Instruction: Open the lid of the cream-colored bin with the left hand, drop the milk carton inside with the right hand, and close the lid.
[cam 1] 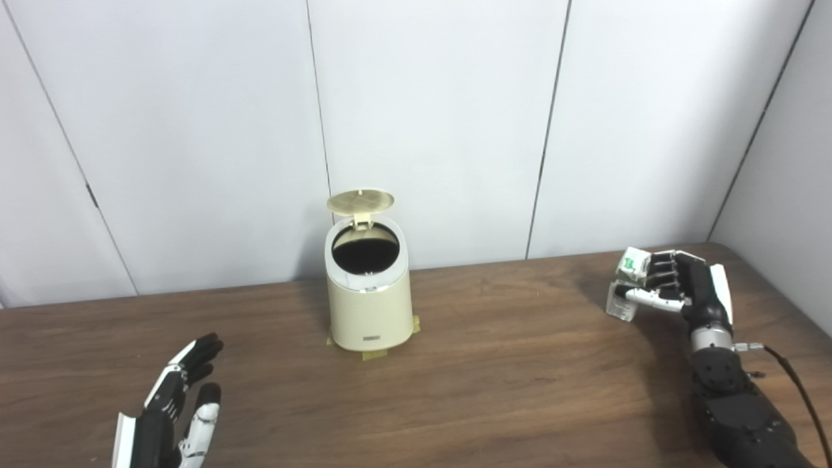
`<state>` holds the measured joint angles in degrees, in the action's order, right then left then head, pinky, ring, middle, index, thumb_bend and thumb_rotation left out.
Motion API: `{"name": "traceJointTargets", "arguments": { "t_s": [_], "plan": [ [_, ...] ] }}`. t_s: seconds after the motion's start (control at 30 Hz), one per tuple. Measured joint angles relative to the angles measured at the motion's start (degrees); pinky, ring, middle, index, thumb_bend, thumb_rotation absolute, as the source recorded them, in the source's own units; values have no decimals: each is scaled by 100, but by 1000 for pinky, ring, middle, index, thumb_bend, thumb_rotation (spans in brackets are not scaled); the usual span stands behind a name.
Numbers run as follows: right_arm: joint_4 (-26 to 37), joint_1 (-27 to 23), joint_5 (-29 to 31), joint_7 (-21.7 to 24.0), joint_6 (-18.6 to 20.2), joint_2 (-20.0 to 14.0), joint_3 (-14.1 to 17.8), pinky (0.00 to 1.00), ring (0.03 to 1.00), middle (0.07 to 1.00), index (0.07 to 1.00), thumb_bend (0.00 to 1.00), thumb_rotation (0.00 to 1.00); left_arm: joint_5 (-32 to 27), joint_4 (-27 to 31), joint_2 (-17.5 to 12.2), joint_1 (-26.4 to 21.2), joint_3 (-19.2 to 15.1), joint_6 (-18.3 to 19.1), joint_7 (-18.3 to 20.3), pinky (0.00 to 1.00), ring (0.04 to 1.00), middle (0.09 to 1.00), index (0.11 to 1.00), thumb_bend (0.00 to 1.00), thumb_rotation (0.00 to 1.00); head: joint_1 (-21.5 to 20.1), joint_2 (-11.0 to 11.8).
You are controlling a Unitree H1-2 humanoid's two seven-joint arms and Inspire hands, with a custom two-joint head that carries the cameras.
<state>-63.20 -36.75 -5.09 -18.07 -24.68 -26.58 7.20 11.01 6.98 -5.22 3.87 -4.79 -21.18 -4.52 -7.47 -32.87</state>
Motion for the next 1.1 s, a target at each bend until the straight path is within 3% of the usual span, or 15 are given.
{"name": "traceJointTargets", "arguments": {
  "t_s": [0.2,0.3,0.5,0.6,0.7,0.8,0.9,1.1],
  "plan": [
    [14,6,171,101,4,22,72,403,471,502,468,526,0,2,-16,-7,-2,12,-1,3,818,839,815,825,411,694,9,18],
    [390,126,152,95,17,37,55,455,475,497,473,527,0,-1,-25,-9,-5,18,-4,4,814,837,822,829,414,697,26,35],
    [1774,488,127,92,10,205,55,363,456,500,474,526,0,-11,-44,-18,-16,26,-31,5,793,825,818,821,402,661,53,18],
    [2130,502,110,127,15,306,64,359,458,500,474,526,0,-58,-69,-18,-28,39,-69,7,796,826,818,819,399,646,53,18],
    [3077,758,123,185,405,495,73,408,454,486,484,524,0,-150,-68,-19,-64,40,-76,11,820,837,819,828,407,674,26,0],
    [4267,1040,134,330,772,831,24,384,432,487,502,517,0,-151,-66,-26,-54,34,-64,11,809,826,813,821,404,669,35,9],
    [5199,1019,115,493,986,1079,-41,355,421,485,510,515,0,-129,-77,-25,-55,50,-73,7,799,823,812,818,402,663,35,18],
    [5817,683,154,733,993,1159,-42,357,426,480,511,515,0,-128,-107,-21,-65,67,-134,2,811,833,815,818,399,658,79,26]
  ]
}}
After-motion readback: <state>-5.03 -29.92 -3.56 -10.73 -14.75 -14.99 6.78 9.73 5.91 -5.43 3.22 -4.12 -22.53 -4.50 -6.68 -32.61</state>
